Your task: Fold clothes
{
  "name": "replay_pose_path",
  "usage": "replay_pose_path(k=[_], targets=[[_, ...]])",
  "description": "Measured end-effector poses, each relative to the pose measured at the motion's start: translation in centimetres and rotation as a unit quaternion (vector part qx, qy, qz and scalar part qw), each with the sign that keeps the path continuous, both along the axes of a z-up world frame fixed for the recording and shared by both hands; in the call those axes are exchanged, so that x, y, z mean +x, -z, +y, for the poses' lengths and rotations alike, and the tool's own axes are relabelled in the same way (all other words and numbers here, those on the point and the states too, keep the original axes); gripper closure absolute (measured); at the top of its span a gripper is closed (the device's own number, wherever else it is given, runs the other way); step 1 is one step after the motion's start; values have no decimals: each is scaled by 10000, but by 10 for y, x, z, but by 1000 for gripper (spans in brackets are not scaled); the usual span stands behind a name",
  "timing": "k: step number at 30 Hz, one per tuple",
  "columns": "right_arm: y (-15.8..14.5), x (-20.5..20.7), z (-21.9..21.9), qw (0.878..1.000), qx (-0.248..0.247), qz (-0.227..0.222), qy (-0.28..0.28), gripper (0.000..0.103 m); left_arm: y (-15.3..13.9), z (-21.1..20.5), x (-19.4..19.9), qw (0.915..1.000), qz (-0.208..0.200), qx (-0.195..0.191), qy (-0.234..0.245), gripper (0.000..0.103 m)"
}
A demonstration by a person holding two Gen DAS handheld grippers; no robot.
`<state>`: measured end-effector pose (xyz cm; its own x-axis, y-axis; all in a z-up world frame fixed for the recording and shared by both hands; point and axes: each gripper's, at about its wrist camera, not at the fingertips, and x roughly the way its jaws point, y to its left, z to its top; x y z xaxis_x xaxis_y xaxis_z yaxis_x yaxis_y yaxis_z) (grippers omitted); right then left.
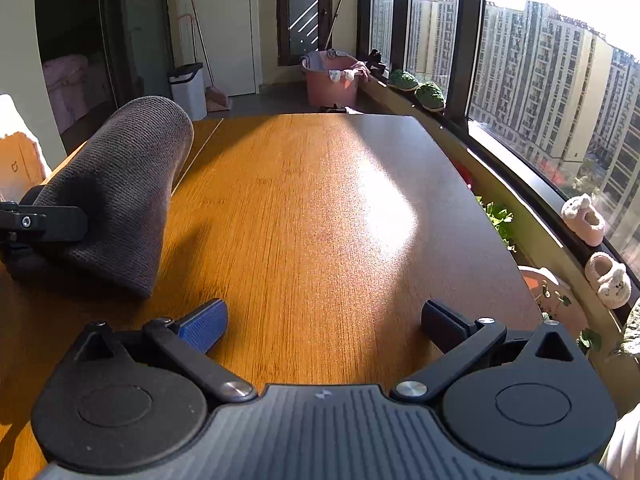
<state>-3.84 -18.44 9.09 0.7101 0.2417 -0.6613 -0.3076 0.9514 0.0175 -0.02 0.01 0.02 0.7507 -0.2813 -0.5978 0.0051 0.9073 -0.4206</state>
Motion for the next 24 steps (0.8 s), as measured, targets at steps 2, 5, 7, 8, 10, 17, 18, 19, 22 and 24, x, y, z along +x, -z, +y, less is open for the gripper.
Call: replay_pose_path(k=[2, 5, 7, 8, 10, 17, 18, 19, 22, 24], targets=[[-6, -5, 15, 9999, -8, -85, -149, 0, -4, 2, -5, 9998, -93, 68, -131, 0], [-15, -12, 37, 9991, -20, -212, -373, 0, -9, 4, -14, 9991, -233, 169, -327, 0], [-21, -17, 52, 9982, -28, -297, -522, 0, -13, 6, -19, 9981, -326, 236, -458, 0], [-24, -19, 59, 9976, -32, -340, -597, 0, -15, 7, -22, 9976, -372, 270, -523, 0], [-31, -24, 74, 9963, -40, -425, -746, 0, -19, 9, -27, 9962, -465, 337, -654, 0], [-30, -33, 150, 9886, -269, -594, -1359, 0, -33, 15, -48, 9891, -783, 584, -1102, 0], [-32, -32, 149, 9883, -229, -551, -1404, 0, -37, 17, -52, 9882, -809, 635, -1139, 0], [-35, -32, 146, 9881, -183, -508, -1439, 0, -40, 18, -55, 9878, -815, 660, -1151, 0], [-39, -34, 147, 9896, -505, -712, -1145, 0, -42, 21, -62, 9877, -734, 704, -1189, 0], [-40, -36, 137, 9833, -1299, -1234, -304, 0, -41, 21, -60, 9880, -661, 772, -1166, 0]])
